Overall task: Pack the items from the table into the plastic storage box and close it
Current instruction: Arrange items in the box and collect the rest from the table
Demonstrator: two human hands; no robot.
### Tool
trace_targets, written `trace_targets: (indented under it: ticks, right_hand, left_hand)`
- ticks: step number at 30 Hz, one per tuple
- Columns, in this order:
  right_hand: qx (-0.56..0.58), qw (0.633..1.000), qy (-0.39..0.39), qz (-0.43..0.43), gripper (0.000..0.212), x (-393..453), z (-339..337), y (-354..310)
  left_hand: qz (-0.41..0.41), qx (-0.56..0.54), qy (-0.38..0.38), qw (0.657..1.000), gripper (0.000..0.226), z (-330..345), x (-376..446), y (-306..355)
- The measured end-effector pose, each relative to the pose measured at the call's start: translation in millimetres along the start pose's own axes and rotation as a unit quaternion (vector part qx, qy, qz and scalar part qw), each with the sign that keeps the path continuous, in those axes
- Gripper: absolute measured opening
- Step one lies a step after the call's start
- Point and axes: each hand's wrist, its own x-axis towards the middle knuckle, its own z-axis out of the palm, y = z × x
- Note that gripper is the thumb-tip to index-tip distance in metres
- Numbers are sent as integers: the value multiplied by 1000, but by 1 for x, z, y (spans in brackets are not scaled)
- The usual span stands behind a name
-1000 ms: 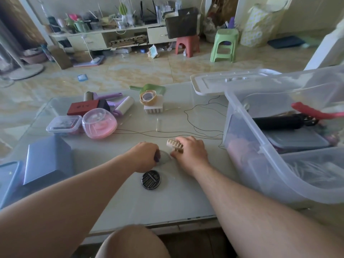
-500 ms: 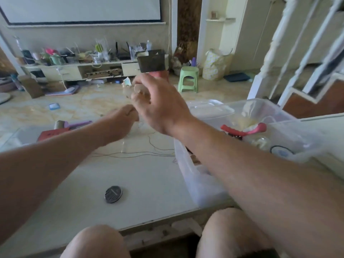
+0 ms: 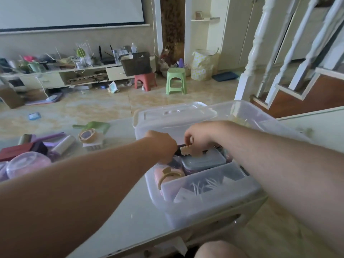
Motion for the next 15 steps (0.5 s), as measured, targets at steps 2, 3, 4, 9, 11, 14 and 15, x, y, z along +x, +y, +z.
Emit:
trace_targets:
  ticks: [2, 3, 4, 9, 11, 14, 15]
  right_hand:
    - [9, 1000, -5, -19, 37, 17, 3, -10]
    - [13, 999, -6, -30, 36, 23, 7, -13]
    - [19, 999, -6, -39, 35, 30, 14, -15]
    - [51, 997, -21, -57, 23, 45, 40, -16]
    - [54, 997, -1, -61, 30, 47, 41, -15]
    - [47, 995, 31, -80, 28, 46, 41, -14]
    - [53, 995, 32, -84, 23, 45, 40, -14]
  left_hand:
    - [-18, -25, -50, 998, 75, 7, 11, 0]
    - [-22, -20, -68, 997, 73, 9, 13, 0]
    - [-26, -7, -76, 997, 62, 12, 18, 2]
    - [-42, 5, -56, 998, 35, 23, 33, 2]
    - [-53, -34, -7, 998, 39, 23, 36, -2]
    - [-74, -79, 86, 990, 22, 20, 35, -3]
    - [-78, -105, 119, 984, 18, 20, 35, -2]
